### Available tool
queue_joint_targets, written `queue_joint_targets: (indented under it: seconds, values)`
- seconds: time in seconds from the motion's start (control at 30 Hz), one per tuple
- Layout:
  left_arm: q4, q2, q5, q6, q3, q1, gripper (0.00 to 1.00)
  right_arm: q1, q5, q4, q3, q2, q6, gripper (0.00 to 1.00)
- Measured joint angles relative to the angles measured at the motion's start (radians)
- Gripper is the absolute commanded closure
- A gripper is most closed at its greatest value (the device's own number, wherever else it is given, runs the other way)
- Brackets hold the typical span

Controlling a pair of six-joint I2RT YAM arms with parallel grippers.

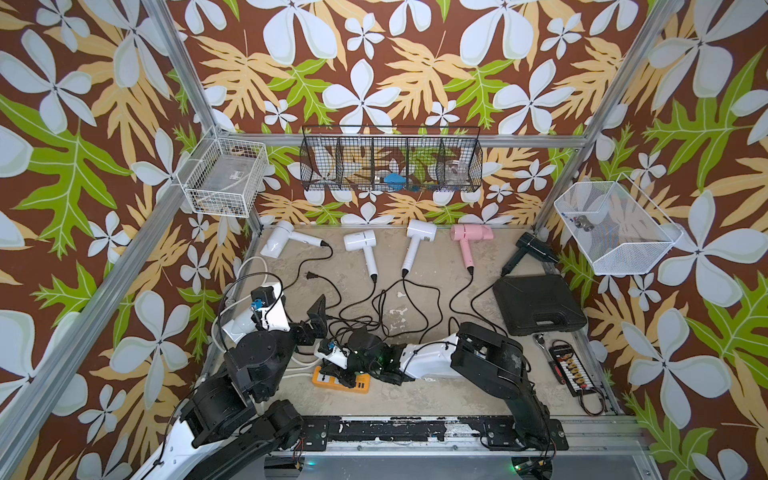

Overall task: Charge the blow dryers
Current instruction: Insert the plug into the socket.

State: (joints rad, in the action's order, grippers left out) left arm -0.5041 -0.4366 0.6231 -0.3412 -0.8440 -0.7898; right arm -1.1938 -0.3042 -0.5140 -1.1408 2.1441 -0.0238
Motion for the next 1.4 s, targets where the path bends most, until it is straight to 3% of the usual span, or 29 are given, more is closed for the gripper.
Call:
queue_joint_targets:
  seconds: [0.33, 0.53, 0.6, 0.77, 0.97, 1.1, 1.23, 1.4]
  values:
    - [0.0, 0.0, 0.0, 0.0, 0.0, 0.001, 0.0, -0.006, 0.026, 0.015, -0.005, -0.006, 0.013, 1.0]
    - [0.0, 0.0, -0.003, 0.0, 0.0, 0.002, 0.0, -0.009, 0.077, 0.237, -0.041, -0.09, -0.002, 1.0]
    - [0.0, -0.002, -0.003, 0.0, 0.0, 0.002, 0.0, -0.009, 0.106, 0.358, -0.067, -0.124, -0.015, 0.87]
    - [0.0, -0.007, -0.004, 0.0, 0.001, 0.002, 0.0, -0.005, 0.154, 0.602, -0.172, -0.14, -0.032, 0.71]
    - [0.0, -0.011, -0.003, 0.003, 0.001, 0.002, 0.0, -0.005, 0.154, 0.708, -0.224, -0.163, -0.043, 0.55]
    - [0.0, -0.017, -0.003, 0.003, 0.002, 0.002, 0.0, -0.005, 0.151, 0.725, -0.169, -0.233, -0.046, 0.44]
    - [0.0, -0.025, -0.003, 0.003, 0.002, 0.002, 0.0, -0.005, 0.152, 0.73, -0.07, -0.351, -0.058, 0.2]
    - [0.0, -0.035, 0.002, 0.003, 0.002, 0.003, 0.0, -0.005, 0.155, 0.718, 0.072, -0.565, -0.092, 0.01]
